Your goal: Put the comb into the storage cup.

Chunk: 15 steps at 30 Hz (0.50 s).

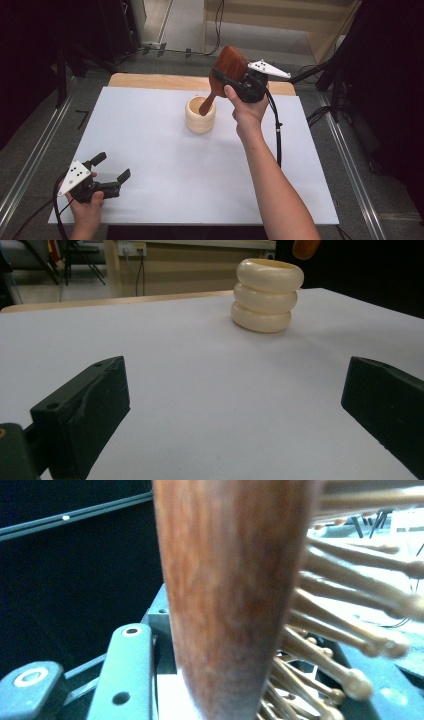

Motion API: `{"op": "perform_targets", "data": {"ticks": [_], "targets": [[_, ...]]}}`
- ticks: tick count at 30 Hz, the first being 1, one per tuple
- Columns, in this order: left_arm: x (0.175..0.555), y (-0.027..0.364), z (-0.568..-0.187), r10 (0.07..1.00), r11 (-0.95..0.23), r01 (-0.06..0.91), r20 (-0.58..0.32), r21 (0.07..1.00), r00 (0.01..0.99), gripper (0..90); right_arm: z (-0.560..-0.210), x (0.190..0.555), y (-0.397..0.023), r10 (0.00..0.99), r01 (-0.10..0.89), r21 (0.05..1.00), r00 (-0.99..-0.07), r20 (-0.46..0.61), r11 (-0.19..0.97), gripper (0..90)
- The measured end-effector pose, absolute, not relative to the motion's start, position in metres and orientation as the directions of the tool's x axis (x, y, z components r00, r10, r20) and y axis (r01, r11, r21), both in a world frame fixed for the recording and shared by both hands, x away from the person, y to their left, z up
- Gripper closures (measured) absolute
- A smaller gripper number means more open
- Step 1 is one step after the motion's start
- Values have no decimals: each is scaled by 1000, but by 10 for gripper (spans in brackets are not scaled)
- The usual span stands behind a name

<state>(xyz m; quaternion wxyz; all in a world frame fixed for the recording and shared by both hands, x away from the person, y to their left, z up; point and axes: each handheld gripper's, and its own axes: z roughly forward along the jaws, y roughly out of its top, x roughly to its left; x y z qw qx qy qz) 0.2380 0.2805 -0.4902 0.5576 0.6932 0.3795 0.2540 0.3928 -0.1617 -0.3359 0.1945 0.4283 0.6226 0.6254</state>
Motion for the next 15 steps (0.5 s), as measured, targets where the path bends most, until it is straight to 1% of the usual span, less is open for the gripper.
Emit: {"op": "perform_targets", "data": {"ticks": [10,15], "targets": [[237,280,-490,807,-99,238,-62,966,587,0,-338,404,-163,790,294,941,-532,304,-165,505],[238,280,-490,810,-94,240,-66,966,583,0,-342,409,-161,787,286,943,-537,305,-170,504]]}}
